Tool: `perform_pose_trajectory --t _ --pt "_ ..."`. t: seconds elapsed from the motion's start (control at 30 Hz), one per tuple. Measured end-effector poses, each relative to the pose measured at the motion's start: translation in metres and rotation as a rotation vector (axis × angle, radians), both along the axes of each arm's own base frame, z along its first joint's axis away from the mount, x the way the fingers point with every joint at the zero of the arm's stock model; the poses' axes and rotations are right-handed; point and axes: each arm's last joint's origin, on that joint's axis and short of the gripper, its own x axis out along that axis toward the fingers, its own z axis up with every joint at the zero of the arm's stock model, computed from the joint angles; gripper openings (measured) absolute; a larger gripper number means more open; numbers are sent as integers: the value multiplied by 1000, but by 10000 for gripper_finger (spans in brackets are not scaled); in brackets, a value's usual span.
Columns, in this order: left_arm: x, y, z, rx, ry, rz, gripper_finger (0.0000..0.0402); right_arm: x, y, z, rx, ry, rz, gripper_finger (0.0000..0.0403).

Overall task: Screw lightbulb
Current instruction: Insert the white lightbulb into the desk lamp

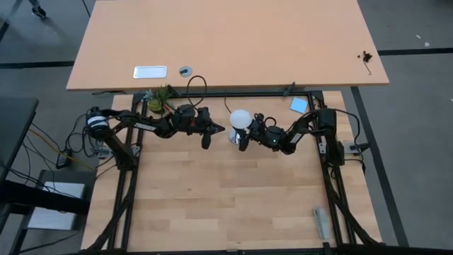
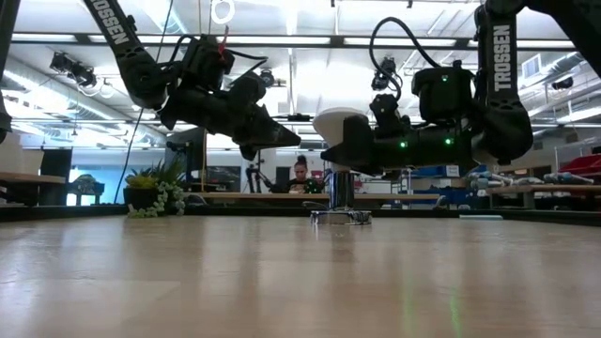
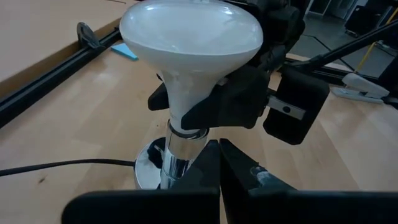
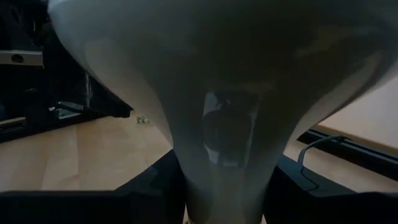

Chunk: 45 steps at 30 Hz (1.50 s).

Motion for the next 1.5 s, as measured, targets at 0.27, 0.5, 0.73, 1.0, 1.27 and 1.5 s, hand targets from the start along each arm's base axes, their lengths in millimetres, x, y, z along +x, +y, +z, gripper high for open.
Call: perform_pose_trajectory --t 0.27,0.5,0.73,1.0,1.27,1.5 --pt "0 0 0 0 0 0 1 -1 1 2 -36 -6 2 164" --pt "0 0 0 0 -1 1 1 -1 1 1 -24 -11 1 172" --pt "0 0 0 0 0 1 1 -1 0 0 -18 -1 -1 184" --pt "0 0 0 0 0 1 1 2 0 -1 30 -16 -15 220" --pt "0 0 0 0 0 1 1 2 -1 3 28 -21 -18 241" --pt "0 0 0 -2 4 1 1 2 0 1 33 -2 -18 247"
